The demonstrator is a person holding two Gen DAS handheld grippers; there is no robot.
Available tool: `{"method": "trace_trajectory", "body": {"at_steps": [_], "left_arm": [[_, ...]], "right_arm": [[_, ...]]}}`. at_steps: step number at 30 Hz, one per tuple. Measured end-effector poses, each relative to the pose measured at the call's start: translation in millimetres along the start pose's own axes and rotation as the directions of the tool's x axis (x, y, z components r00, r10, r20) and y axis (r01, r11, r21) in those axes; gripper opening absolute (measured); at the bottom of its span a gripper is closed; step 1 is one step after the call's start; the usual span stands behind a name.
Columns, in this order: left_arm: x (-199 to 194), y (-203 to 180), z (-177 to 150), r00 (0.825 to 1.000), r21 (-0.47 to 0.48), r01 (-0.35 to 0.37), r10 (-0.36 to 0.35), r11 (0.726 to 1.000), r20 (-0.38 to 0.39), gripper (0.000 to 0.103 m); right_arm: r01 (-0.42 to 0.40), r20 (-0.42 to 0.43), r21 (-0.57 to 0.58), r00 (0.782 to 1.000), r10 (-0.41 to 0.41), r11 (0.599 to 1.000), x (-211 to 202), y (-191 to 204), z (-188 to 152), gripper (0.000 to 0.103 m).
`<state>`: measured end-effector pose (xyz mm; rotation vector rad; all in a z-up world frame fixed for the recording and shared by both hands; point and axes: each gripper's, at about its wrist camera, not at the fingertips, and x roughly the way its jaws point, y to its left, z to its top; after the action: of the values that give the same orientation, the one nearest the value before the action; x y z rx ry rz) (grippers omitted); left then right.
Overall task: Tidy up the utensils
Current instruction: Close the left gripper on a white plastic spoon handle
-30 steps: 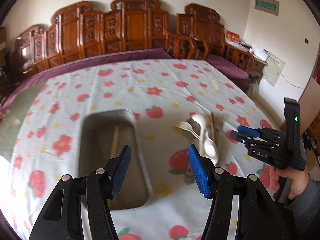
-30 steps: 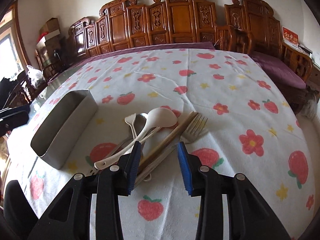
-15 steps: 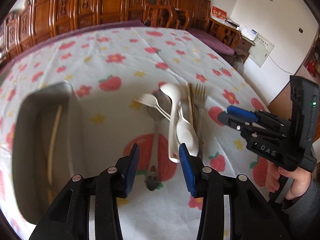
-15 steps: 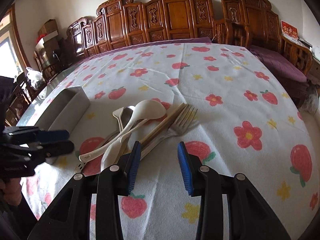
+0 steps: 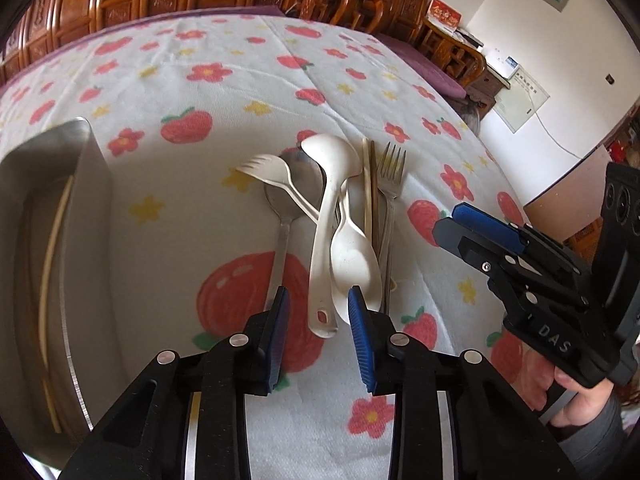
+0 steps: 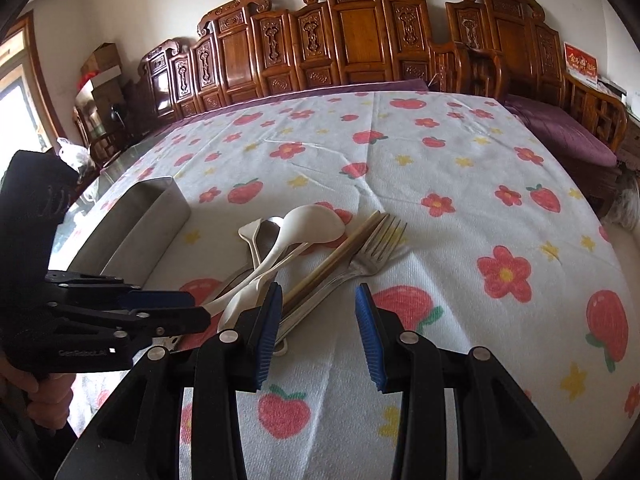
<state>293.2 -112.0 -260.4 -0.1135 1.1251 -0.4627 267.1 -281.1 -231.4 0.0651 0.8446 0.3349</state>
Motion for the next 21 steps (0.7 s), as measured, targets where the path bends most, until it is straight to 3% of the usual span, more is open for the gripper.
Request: {"method": "trace_trajectory", "body": {"at_steps": [1, 4, 12, 14, 21], "left_arm": [[2, 0, 0, 1.0, -0.005, 0.007, -0.007, 1.0, -0.009, 0.028], [6, -1, 0, 1.0, -0.008, 0.012, -0.012, 1.0, -0.023, 0.013], [-17, 0, -5, 0.999, -0.024, 0.017, -0.016, 1.0, 0.041, 0.01], [-28, 1, -6, 0.997, -0.024, -0.001, 0.003, 1.0, 0.08, 0.004], [-55, 10, -6, 0.985, -0.06, -0.049, 0.058, 0.997, 0.162, 0.004]], "right_arm": [[-0.004, -0.001, 0.002, 1.0, 0.004, 1.0, 0, 1, 0, 0.041], [-0.008, -0.001, -0.006, 1.0, 0.008, 1.0, 1, 3, 0, 0.041], [-0.044, -0.012, -0.011, 0.999, 0.044, 0.999, 4, 11, 0, 0.041], [-0.063, -0.022, 0.0, 0.998, 0.063, 0.998, 6, 12, -1, 0.041], [-0.108, -0.044, -0.011, 0.993, 0.108, 0.994, 13, 25, -3, 0.041]]}}
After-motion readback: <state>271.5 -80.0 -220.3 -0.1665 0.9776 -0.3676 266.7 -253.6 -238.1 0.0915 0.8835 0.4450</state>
